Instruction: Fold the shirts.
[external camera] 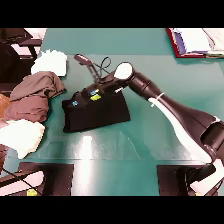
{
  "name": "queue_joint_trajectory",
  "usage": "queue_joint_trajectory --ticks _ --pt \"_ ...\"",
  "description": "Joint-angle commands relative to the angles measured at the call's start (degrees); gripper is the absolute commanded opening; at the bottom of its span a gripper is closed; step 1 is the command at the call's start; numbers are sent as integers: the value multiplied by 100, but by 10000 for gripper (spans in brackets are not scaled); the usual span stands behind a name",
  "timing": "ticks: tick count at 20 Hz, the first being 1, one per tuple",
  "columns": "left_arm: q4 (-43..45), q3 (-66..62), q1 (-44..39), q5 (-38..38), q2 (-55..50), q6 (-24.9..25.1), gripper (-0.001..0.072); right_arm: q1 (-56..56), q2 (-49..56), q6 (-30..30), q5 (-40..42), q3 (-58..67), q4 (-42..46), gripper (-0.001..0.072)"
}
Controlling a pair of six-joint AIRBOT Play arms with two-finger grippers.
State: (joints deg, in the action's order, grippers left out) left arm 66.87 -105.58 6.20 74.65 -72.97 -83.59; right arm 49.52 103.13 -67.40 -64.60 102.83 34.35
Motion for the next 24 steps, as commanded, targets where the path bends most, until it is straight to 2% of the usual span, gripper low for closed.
queue_joint_trajectory --ticks 1,4,5,6,8,10,15,17,18,20,22,23,24 --pt "20 -7 85 223 59 4 20 -745 -417 -424 -407 -680 1023 449" --pt "-7 -4 85 297 57 0 21 -1720 -1062 -901 -234 -1928 1692 454" --pt "-87 7 85 282 57 2 21 -2068 -1204 -911 -96 -2352 1648 560" --pt "-155 22 85 273 57 2 20 -2374 -1257 -966 52 -2673 1521 699" --pt "-195 28 85 269 28 2 20 -2798 -1141 -1016 168 -3091 1150 691" --pt "-219 61 81 219 28 2 20 -2898 -850 -1005 98 -3213 844 573" --pt "-264 72 -118 199 11 70 20 -2326 -240 -688 553 -3185 -81 572" --pt "-258 72 -212 188 11 109 20 -2096 68 -601 476 -2951 -348 572" --pt "-260 72 -280 186 11 109 20 -1982 212 -597 385 -2736 -323 549" --pt "-260 72 -446 188 11 109 20 -1770 424 -470 343 -2249 -264 348" --pt "-258 72 -636 177 11 107 20 -1648 474 -437 444 -1878 46 108" --pt "-258 72 -743 179 11 107 20 -1650 466 -446 459 -1711 297 22" --pt "-256 72 -852 184 11 107 20 -1687 433 -466 402 -1565 479 21"
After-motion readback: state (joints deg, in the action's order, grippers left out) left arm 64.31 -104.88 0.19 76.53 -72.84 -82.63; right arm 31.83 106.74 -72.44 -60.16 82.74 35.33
